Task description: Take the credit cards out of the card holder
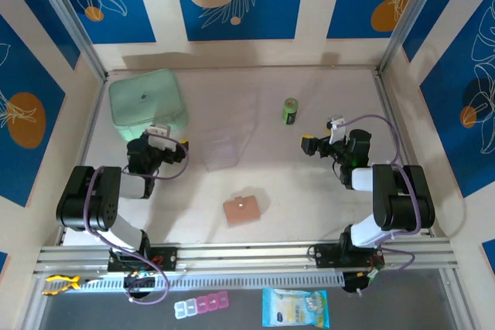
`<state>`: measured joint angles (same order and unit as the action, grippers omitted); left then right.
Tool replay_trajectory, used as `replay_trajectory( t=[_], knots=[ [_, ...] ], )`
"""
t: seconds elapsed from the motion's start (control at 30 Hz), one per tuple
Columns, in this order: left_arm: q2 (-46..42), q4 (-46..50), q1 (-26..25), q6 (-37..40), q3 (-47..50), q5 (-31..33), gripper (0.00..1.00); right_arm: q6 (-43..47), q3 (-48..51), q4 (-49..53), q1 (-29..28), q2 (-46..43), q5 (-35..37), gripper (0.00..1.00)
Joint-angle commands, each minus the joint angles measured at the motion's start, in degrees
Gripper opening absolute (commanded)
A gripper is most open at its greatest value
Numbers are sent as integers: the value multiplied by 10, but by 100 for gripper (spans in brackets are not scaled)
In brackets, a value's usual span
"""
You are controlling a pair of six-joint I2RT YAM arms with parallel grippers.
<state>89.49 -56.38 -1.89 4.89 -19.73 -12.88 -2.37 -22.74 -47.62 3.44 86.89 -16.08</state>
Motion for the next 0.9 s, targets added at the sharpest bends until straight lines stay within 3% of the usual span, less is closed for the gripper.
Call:
replay_trajectory(
  t=[0.0, 0.67, 0.87],
  knots=[
    [2, -9, 5, 3, 1, -9, 100, 10, 9, -18, -2, -1, -1, 99],
    [1, -4, 5, 1, -1, -4, 100, 9, 9, -19, -1, 0, -3, 99],
    [2, 24, 5, -22, -16, 62, 100, 9, 8, -19, 0, -1, -3, 99]
  ],
)
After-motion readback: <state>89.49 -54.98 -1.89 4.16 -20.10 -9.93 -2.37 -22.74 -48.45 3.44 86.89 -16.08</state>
